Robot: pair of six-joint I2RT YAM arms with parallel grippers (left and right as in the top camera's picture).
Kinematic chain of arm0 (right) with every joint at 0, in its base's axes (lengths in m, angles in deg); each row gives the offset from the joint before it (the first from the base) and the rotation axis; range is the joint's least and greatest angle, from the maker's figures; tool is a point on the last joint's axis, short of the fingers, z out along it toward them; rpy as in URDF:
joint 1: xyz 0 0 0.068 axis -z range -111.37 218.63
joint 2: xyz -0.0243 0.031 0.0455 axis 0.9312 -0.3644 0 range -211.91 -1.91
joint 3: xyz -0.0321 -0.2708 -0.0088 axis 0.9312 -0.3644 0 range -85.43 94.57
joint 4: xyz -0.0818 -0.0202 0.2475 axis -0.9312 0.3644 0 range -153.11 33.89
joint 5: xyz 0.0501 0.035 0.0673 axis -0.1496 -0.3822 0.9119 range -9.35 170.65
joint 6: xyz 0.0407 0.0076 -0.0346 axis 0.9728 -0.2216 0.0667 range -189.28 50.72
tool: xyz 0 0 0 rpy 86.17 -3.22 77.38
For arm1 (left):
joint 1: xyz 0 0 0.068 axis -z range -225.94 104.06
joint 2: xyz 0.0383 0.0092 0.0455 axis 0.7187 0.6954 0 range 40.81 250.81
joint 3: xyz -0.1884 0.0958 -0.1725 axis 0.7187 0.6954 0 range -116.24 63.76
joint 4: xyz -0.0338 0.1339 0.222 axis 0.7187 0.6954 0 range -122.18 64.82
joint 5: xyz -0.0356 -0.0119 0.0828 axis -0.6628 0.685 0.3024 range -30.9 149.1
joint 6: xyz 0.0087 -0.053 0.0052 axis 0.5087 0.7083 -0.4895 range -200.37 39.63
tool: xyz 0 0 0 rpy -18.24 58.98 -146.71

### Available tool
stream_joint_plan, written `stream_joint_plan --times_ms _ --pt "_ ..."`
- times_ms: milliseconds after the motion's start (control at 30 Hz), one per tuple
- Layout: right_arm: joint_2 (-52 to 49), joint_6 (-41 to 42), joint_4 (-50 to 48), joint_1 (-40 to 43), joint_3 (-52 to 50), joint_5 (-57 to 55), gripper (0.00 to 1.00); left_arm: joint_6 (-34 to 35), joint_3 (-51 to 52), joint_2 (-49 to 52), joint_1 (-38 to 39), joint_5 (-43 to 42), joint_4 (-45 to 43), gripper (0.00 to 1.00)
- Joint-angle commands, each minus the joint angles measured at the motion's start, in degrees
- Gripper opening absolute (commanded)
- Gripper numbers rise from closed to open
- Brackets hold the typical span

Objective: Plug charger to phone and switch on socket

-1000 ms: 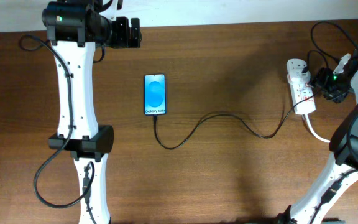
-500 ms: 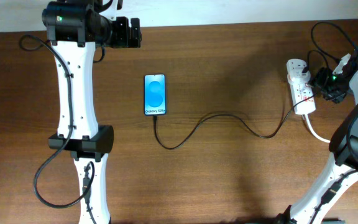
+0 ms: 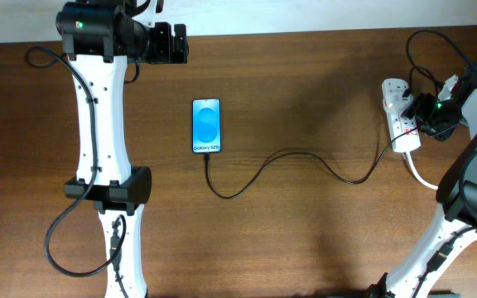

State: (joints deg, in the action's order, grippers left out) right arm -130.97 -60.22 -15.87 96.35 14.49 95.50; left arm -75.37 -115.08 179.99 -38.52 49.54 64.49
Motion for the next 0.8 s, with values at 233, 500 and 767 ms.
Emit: stream_joint_plan --times_ms 233,500,767 --pt "4.76 1.92 9.46 7.45 12.68 -4.42 0.71 -0.57 -0.76 -1.29 -0.17 0.66 -0.11 0.99" --pt "18.12 0.15 23.96 7.50 23.12 -4.33 0.71 -0.52 -0.76 -1.29 -0.17 0.61 -0.09 0.99" --pt "40.09 -5.90 27.93 -2.19 23.21 1.36 0.97 -0.55 -0.76 -1.29 -0.17 0.61 -0.09 0.99"
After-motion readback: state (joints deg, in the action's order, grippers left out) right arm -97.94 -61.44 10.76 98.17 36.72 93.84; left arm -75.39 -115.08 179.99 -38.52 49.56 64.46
